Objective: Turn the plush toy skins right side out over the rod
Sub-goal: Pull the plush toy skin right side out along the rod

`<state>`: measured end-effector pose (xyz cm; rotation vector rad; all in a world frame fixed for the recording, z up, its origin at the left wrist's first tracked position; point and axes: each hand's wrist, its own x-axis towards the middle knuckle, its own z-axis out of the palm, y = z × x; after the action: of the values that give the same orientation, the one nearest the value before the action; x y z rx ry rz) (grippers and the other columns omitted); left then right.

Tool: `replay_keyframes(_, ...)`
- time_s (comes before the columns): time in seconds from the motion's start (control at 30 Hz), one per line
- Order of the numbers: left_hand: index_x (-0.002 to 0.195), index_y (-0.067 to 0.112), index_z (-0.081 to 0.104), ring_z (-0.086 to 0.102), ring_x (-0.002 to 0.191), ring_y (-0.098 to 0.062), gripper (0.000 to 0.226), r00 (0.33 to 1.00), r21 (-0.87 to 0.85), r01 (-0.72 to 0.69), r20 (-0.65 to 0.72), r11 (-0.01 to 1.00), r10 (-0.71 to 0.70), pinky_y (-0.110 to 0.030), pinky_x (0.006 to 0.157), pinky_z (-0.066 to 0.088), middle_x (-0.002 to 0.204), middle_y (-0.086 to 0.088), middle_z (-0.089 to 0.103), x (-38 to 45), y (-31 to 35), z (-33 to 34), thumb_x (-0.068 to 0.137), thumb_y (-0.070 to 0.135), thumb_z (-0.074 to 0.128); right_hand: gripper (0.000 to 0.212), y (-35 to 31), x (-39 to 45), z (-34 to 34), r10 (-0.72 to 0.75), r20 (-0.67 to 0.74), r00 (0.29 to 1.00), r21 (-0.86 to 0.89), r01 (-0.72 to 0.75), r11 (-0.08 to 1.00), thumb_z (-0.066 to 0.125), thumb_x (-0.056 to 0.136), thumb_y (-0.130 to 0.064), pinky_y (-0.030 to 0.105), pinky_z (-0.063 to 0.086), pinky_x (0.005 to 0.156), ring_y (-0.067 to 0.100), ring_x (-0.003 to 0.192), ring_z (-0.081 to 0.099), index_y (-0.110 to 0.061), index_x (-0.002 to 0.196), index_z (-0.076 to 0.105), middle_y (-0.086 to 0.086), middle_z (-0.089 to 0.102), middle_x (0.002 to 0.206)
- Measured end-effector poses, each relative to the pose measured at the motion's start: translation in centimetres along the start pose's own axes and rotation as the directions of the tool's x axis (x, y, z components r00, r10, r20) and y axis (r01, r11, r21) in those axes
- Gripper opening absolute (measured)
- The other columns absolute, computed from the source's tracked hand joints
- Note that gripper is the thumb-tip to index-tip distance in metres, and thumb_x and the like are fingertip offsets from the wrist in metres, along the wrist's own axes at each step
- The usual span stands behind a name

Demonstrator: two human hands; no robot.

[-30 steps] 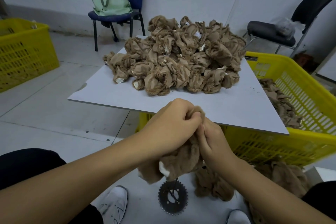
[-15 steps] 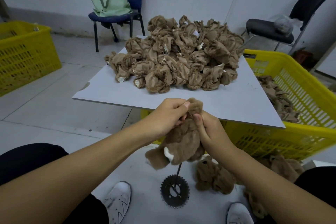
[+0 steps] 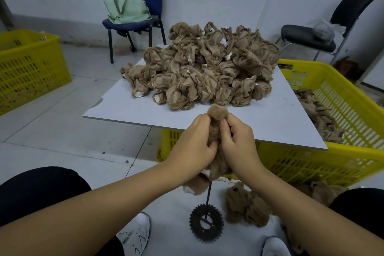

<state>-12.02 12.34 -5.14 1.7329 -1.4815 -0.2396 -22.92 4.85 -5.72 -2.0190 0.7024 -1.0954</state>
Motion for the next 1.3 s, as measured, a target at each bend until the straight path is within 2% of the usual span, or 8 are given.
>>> replay_keyframes(0.1,0.095,0.033,0.041,0.054,0.082,-0.002,0.024,0.998,-0.067,0.015,-0.057,0.998,-0.019,-0.026,0.064,0.048,0.092,0.011,0.052,0.9,-0.1,0.1,0.091,0.018,0.060,0.021,0.0,0.7,0.6,0.011,-0.019,1.000,0.042,-0.010,0.999,0.045,0.104,-0.011,0.024,0.048,0.063,0.010,0.074,0.060,-0.007,0.091,0.062,0.003,0.063,0.079)
replay_keyframes(0.2,0.111,0.035,0.038,0.062,0.083,-0.003,0.032,0.996,-0.174,0.005,-0.085,0.985,-0.020,-0.034,0.066,0.055,0.095,0.011,0.060,1.6,0.0,-0.5,0.092,0.019,0.058,0.021,-0.5,1.6,0.9,0.003,-0.040,0.999,0.088,0.001,0.996,0.044,0.105,-0.011,0.027,0.053,0.073,0.010,0.086,0.064,-0.009,0.104,0.065,0.001,0.068,0.090)
replay_keyframes(0.3,0.123,0.035,0.041,0.062,0.093,-0.003,0.036,0.991,-0.198,-0.099,-0.108,0.975,0.078,-0.025,0.072,0.054,0.103,0.015,0.058,2.3,0.1,-1.4,0.092,0.018,0.052,0.022,-1.1,2.9,0.5,-0.028,-0.058,0.998,0.125,0.035,0.992,0.042,0.105,-0.012,0.041,0.053,0.075,0.020,0.087,0.065,-0.005,0.106,0.063,0.008,0.067,0.091)
replay_keyframes(0.37,0.123,0.033,0.046,0.060,0.097,-0.003,0.035,0.991,-0.198,-0.112,-0.097,0.974,0.094,-0.021,0.074,0.052,0.105,0.017,0.058,2.4,0.0,-1.5,0.092,0.018,0.049,0.022,-1.1,3.0,0.1,-0.063,-0.032,0.998,0.105,0.066,0.992,0.043,0.104,-0.011,0.039,0.052,0.075,0.016,0.086,0.065,-0.006,0.105,0.065,0.006,0.068,0.091)
replay_keyframes(0.6,0.127,0.035,0.051,0.062,0.104,-0.006,0.029,0.986,-0.205,-0.162,-0.065,0.965,0.151,-0.039,0.082,0.054,0.111,0.018,0.062,2.3,0.2,-1.5,0.100,0.033,0.042,0.028,0.0,1.6,-0.6,-0.044,-0.028,0.999,0.211,0.049,0.976,0.038,0.107,-0.018,0.046,0.054,0.081,0.023,0.095,0.065,-0.006,0.113,0.062,0.010,0.068,0.100)
replay_keyframes(0.77,0.125,0.029,0.060,0.062,0.110,-0.006,0.026,0.980,-0.247,-0.186,-0.109,0.951,0.163,-0.034,0.090,0.053,0.114,0.017,0.066,2.5,0.9,-1.1,0.100,0.030,0.053,0.029,-0.1,1.0,-0.7,-0.034,-0.071,0.997,0.371,0.058,0.927,0.035,0.108,-0.017,0.025,0.052,0.088,0.013,0.107,0.064,-0.019,0.120,0.062,-0.004,0.068,0.110)
replay_keyframes(1.17,0.120,0.018,0.066,0.066,0.096,-0.012,0.025,0.958,-0.232,-0.258,-0.188,0.938,0.217,-0.041,0.080,0.054,0.104,0.010,0.069,2.3,1.8,-0.2,0.096,0.022,0.064,0.034,0.0,0.3,-1.2,-0.061,-0.100,0.993,0.415,0.098,0.905,0.033,0.109,-0.013,0.023,0.051,0.090,0.013,0.109,0.064,-0.028,0.120,0.061,-0.011,0.068,0.110)
replay_keyframes(1.3,0.116,0.014,0.067,0.065,0.093,-0.012,0.022,0.933,-0.239,-0.323,-0.242,0.916,0.266,-0.033,0.079,0.054,0.101,0.007,0.069,2.2,2.4,-0.1,0.094,0.018,0.066,0.032,-0.3,0.1,-1.2,-0.079,-0.168,0.983,0.437,0.146,0.887,0.033,0.108,-0.017,0.023,0.052,0.087,0.015,0.106,0.065,-0.027,0.118,0.062,-0.010,0.068,0.107)
